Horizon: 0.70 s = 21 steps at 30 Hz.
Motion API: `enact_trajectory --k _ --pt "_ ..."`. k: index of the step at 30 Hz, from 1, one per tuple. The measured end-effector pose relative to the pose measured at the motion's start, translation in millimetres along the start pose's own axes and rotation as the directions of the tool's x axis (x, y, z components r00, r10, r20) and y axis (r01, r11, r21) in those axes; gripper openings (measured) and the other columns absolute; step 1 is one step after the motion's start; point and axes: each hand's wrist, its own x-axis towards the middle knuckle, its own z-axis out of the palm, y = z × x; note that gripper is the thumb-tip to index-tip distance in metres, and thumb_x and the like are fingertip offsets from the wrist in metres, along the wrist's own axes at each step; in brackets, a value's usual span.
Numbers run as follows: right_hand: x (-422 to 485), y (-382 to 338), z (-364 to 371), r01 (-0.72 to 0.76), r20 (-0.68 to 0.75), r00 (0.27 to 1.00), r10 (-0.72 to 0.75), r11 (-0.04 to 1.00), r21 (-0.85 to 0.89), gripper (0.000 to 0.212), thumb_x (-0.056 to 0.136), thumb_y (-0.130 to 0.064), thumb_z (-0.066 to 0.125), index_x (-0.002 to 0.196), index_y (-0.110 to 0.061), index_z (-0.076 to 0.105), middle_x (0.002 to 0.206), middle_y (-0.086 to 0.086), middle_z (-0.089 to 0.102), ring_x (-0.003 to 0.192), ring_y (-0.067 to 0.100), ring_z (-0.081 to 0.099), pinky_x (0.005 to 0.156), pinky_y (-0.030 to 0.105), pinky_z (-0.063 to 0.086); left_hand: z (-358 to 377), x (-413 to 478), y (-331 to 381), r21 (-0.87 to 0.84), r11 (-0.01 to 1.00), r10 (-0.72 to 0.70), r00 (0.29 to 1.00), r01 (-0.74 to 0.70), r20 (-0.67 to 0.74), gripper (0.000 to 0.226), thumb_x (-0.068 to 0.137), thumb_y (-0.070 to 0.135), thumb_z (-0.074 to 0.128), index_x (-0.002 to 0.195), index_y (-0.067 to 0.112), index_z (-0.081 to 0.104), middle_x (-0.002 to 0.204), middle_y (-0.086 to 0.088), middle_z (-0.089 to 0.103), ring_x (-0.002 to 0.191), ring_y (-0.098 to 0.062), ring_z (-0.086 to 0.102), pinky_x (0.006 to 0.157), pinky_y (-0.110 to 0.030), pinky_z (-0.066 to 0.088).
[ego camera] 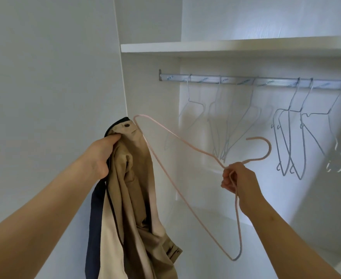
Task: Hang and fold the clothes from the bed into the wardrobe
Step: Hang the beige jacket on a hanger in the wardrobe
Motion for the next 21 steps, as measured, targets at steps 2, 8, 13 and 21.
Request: enact_trajectory --k 2,8,13,21 --pt "1 -2 -1 -0.021 -0.028 0.999 0.022 0.998 0.065 0.027 0.083 -0.006 0.048 0.057 -0.006 0.055 0.047 0.003 0.051 0.037 0.008 0.046 0.041 0.017 0.042 0 1 0 0.0 1.0 -0.005 1.0 0.005 -0.001 0.03 0.091 0.038 0.055 0.109 0.014 0.06 0.103 -0.009 0.062 0.086 -0.024 0.058 0.08 -0.036 0.044" --pt "-4 3 -13 0.158 -0.138 0.976 -0.17 0.983 -0.09 0.047 0.09 -0.032 0.058 0.05 -0.014 0.041 0.038 -0.007 0.034 0.035 0.005 0.028 0.044 0.02 0.029 -6 6 4 -0.032 0.999 0.034 0.999 -0.035 -0.038 0.034 0.094 0.033 0.053 0.119 0.012 0.057 0.111 -0.01 0.059 0.094 -0.024 0.056 0.083 -0.036 0.043" --pt "-8 8 -15 0.14 0.021 0.99 -0.139 0.965 -0.223 0.051 0.09 -0.03 0.058 0.045 -0.018 0.037 0.038 -0.007 0.033 0.034 0.005 0.027 0.041 0.018 0.026 -1 8 2 -0.07 0.997 0.035 0.999 -0.038 -0.038 0.024 0.095 0.028 0.051 0.111 0.012 0.059 0.088 -0.008 0.061 0.072 -0.02 0.056 0.065 -0.032 0.045" --pt "-12 13 -13 0.116 0.09 0.992 -0.086 0.906 -0.406 0.047 0.091 -0.032 0.056 0.049 -0.015 0.044 0.035 -0.011 0.035 0.031 0.003 0.03 0.041 0.015 0.028 0 15 -5 -0.017 0.983 0.178 0.979 -0.18 -0.1 0.03 0.096 0.026 0.049 0.121 0.012 0.055 0.104 -0.007 0.058 0.09 -0.023 0.055 0.078 -0.035 0.044"
